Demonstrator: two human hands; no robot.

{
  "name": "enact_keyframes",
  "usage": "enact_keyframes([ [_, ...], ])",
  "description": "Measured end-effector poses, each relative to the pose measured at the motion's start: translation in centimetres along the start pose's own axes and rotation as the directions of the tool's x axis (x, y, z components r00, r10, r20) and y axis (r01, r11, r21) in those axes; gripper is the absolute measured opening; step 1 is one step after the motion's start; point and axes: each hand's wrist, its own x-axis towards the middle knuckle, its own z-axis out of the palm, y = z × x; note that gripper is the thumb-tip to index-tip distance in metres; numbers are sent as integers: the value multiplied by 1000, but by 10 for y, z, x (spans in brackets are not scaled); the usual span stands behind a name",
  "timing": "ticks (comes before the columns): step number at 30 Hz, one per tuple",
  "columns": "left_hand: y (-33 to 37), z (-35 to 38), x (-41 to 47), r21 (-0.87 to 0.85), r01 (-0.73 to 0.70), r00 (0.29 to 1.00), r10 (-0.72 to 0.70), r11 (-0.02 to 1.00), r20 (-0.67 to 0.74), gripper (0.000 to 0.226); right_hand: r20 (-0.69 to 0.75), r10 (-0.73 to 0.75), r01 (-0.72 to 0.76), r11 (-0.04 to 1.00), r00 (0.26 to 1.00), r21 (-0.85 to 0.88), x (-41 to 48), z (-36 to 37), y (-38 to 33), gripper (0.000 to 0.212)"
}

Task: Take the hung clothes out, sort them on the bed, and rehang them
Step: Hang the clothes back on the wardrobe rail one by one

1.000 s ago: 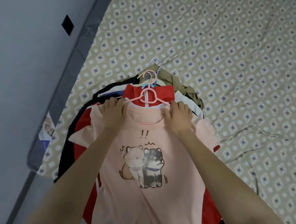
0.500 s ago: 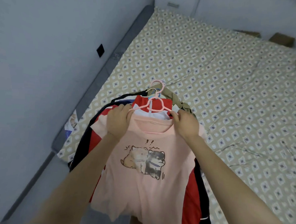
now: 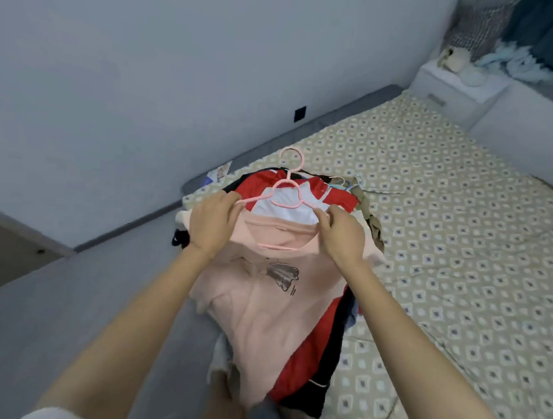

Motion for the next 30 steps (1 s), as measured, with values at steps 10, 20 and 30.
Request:
enact_keyframes([
  [10, -24, -114, -155, -12, 364, 914, -359, 931, -186, 51, 99, -343, 337, 939, 934, 66, -72, 18, -103, 43],
  [20, -49, -205, -288, 17, 547, 781, -503, 837, -371, 48, 141, -604, 579, 795, 785, 182, -161, 39, -203, 39],
  [30, -52, -297, -438, 54, 666, 664, -558, 744, -498, 30, 199, -750, 691, 660, 631, 295, -299, 52, -273, 35],
])
